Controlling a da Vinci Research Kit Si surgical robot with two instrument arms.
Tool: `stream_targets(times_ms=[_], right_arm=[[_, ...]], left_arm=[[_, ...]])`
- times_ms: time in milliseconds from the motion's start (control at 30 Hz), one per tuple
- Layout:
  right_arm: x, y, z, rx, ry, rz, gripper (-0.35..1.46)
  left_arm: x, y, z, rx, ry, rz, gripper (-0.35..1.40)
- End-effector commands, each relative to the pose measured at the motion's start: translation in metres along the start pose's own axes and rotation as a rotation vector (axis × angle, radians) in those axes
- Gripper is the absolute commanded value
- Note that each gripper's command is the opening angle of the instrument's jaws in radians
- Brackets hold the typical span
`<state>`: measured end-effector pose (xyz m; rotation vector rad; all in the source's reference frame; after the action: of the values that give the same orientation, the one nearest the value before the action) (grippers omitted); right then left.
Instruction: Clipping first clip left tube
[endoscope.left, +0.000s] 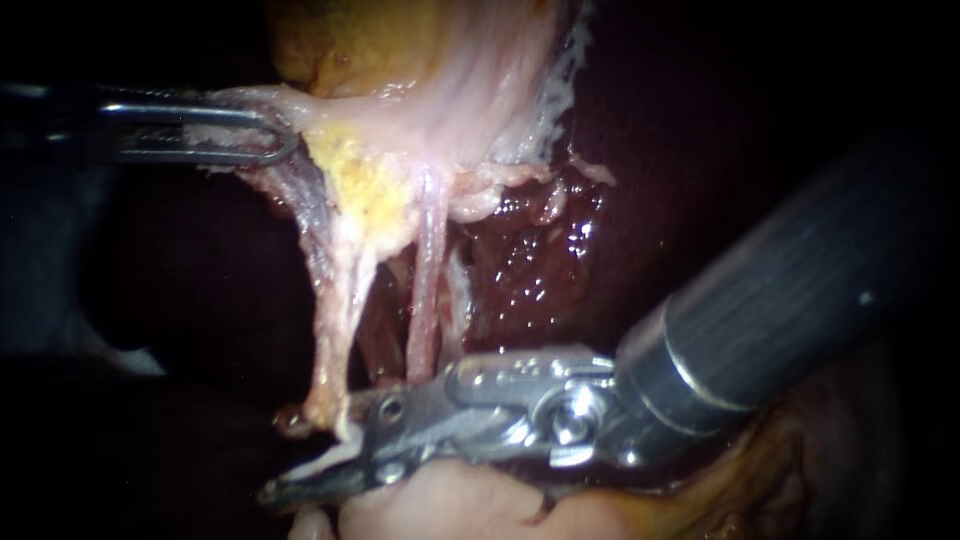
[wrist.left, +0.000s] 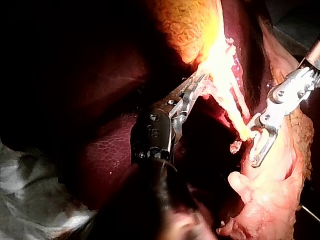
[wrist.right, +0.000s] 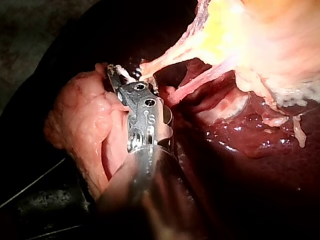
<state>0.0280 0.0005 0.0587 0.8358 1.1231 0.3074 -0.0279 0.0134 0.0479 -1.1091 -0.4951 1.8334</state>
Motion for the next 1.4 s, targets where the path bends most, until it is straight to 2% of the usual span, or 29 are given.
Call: stream_targets(times_ms=[33, 200, 633, 967, 1100, 1233, 1400], right_arm=[[-0.0005, 0.0001, 0.0003, 0.0, -0.003, 0.004, 0.35], [-0.0014, 0.0001, 0.001, -0.001, -0.007, 0.002, 0.35], [-0.0015, 0.0004, 0.001, -0.001, -0.007, 0.002, 0.26], [-0.0019, 0.0004, 0.0003, 0.001, -0.004, 0.089, -0.35], [-0.0022, 0.0006, -0.0001, 0.0, -0.01, 0.113, -0.35], [-0.0025, 0.0008, -0.0006, -0.01, -0.038, 0.119, -0.35], [-0.003, 0.0011, -0.0006, -0.01, -0.04, 0.116, -0.35]], left_arm=[[0.0, 0.0, 0.0, 0.0, 0.0, 0.0, -0.35], [0.0, 0.0, 0.0, 0.0, 0.0, 0.0, -0.35], [0.0, 0.0, 0.0, 0.0, 0.0, 0.0, -0.35], [0.0, 0.0, 0.0, 0.0, 0.0, 0.0, -0.35], [0.0, 0.0, 0.0, 0.0, 0.0, 0.0, -0.35], [0.0, -0.0001, 0.0, 0.0, 0.0, 0.0, -0.35], [0.0001, -0.0002, 0.0001, 0.001, -0.003, 0.0, -0.35]])
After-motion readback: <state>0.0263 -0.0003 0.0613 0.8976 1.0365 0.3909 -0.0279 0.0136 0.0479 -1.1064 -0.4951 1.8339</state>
